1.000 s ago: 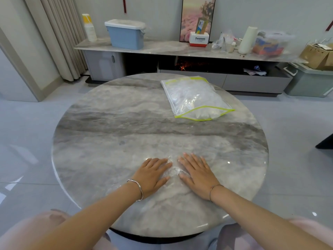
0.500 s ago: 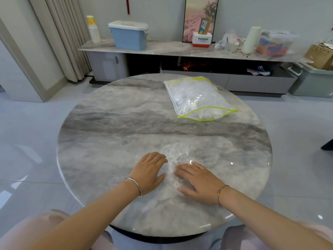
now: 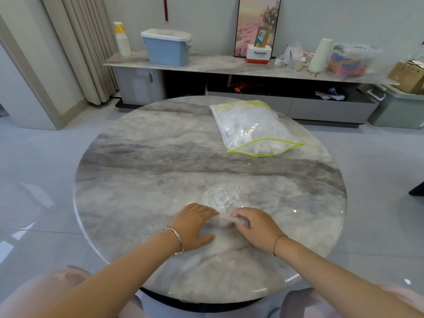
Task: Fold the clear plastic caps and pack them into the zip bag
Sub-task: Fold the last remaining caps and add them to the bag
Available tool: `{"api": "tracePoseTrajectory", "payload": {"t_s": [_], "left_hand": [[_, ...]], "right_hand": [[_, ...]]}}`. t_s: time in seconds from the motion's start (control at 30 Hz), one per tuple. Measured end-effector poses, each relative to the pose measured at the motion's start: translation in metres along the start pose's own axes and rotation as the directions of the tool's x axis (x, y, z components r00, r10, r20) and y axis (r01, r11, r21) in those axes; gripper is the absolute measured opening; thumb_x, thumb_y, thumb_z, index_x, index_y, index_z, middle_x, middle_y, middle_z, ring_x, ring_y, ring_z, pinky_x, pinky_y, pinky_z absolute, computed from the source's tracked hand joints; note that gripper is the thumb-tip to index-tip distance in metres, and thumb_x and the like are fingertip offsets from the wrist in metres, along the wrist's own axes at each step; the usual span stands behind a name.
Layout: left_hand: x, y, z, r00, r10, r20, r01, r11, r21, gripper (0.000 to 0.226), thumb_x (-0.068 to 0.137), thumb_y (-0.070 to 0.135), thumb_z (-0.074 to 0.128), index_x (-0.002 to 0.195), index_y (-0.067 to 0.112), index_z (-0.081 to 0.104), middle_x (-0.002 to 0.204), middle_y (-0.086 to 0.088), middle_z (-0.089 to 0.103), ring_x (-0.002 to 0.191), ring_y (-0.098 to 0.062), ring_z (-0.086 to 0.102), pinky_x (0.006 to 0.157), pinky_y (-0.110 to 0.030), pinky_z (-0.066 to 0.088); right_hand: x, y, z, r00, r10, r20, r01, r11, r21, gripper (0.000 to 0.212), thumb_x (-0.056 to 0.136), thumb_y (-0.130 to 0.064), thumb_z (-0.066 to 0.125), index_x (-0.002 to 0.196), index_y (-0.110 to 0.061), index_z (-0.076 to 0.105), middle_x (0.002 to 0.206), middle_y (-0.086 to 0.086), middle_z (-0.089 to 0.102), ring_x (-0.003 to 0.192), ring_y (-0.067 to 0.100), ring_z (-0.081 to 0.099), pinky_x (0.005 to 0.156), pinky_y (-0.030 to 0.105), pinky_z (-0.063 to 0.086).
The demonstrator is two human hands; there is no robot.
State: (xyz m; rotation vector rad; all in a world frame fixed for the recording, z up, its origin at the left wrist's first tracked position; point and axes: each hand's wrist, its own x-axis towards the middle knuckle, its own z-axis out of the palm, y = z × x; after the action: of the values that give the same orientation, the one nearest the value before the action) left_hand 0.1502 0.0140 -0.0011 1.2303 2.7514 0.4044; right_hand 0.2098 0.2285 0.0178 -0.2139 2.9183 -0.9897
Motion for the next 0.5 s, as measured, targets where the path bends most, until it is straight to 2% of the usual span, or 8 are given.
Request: {"api": "tracePoseTrajectory", "payload": {"t_s": [0.07,0.1,0.17,0.2,0.23,0.3,0.4,0.5], "left_hand": [[0.004,0.001,-0.001,0.994,-0.077,-0.075,0.073,0.996,-0.051,0.054,0.082,0.052,0.041,0.119,0.018,0.061,0.116,-0.001,0.064,0.112,-0.02,0.054,0.101,-0.024,0.027],[0.005,0.002,-0.003,0.985,-0.136,-0.107,0.127,0.987,-0.094,0.053,0.082,0.055,0.037,0.105,0.017,0.066,0.101,-0.003,0.068,0.1,-0.022,0.058,0.092,-0.025,0.033],[0.008,0.003,-0.004,0.95,-0.286,-0.126,0.251,0.938,-0.24,0.061,0.081,0.061,0.03,0.082,0.011,0.065,0.076,-0.005,0.066,0.077,-0.023,0.058,0.074,-0.029,0.037],[0.008,0.002,-0.004,0.927,-0.353,-0.124,0.297,0.896,-0.331,0.059,0.084,0.059,0.035,0.077,0.007,0.062,0.068,-0.006,0.061,0.069,-0.023,0.054,0.068,-0.031,0.037],[0.008,0.003,-0.004,0.905,-0.409,-0.115,0.332,0.85,-0.408,0.054,0.088,0.053,0.041,0.075,0.004,0.059,0.063,-0.006,0.055,0.062,-0.022,0.049,0.063,-0.032,0.036],[0.008,0.003,-0.006,0.871,-0.485,-0.084,0.39,0.784,-0.483,0.043,0.093,0.039,0.051,0.073,0.003,0.058,0.057,0.0,0.044,0.055,-0.016,0.04,0.057,-0.029,0.032],[0.008,0.002,-0.006,0.845,-0.534,-0.027,0.447,0.734,-0.512,0.03,0.092,0.033,0.056,0.069,0.013,0.06,0.055,0.005,0.047,0.053,-0.012,0.042,0.053,-0.023,0.033],[0.008,0.006,-0.008,0.845,-0.535,-0.004,0.449,0.713,-0.538,0.019,0.088,0.032,0.061,0.073,0.022,0.059,0.055,0.01,0.048,0.055,-0.009,0.045,0.055,-0.021,0.034]], "right_hand": [[0.003,-0.002,-0.003,0.988,0.147,-0.037,-0.135,0.965,0.226,0.012,0.091,-0.019,0.055,0.09,-0.023,0.066,0.083,-0.006,0.068,0.079,0.013,0.062,0.074,0.024,0.047],[0.005,-0.004,-0.003,0.978,0.205,-0.035,-0.182,0.924,0.336,0.011,0.092,-0.018,0.055,0.09,-0.023,0.065,0.082,-0.004,0.069,0.078,0.014,0.063,0.073,0.022,0.047],[0.009,-0.01,-0.004,0.956,0.293,-0.027,-0.237,0.822,0.517,0.009,0.094,-0.019,0.054,0.1,-0.019,0.061,0.086,-0.001,0.068,0.079,0.015,0.063,0.071,0.017,0.046],[0.01,-0.011,-0.005,0.952,0.304,-0.043,-0.237,0.816,0.526,0.015,0.095,-0.024,0.053,0.108,-0.018,0.058,0.095,-0.002,0.066,0.086,0.013,0.062,0.073,0.014,0.045],[0.01,-0.011,-0.005,0.957,0.276,-0.094,-0.209,0.874,0.438,0.023,0.096,-0.03,0.05,0.117,-0.02,0.053,0.106,-0.007,0.062,0.095,0.01,0.06,0.078,0.014,0.043],[0.006,-0.01,-0.005,0.976,0.067,-0.209,-0.048,0.994,0.098,0.04,0.095,-0.043,0.042,0.13,-0.023,0.047,0.125,-0.014,0.05,0.112,0.004,0.05,0.093,0.019,0.037],[0.001,-0.01,0.004,0.964,-0.197,-0.179,0.158,0.965,-0.21,0.05,0.095,-0.046,0.033,0.136,-0.021,0.046,0.144,-0.006,0.041,0.132,0.007,0.034,0.109,0.026,0.023],[-0.001,-0.009,0.017,0.959,-0.282,-0.026,0.246,0.875,-0.418,0.05,0.097,-0.043,0.031,0.141,-0.022,0.042,0.152,-0.003,0.033,0.141,0.013,0.02,0.114,0.028,0.004]]}}
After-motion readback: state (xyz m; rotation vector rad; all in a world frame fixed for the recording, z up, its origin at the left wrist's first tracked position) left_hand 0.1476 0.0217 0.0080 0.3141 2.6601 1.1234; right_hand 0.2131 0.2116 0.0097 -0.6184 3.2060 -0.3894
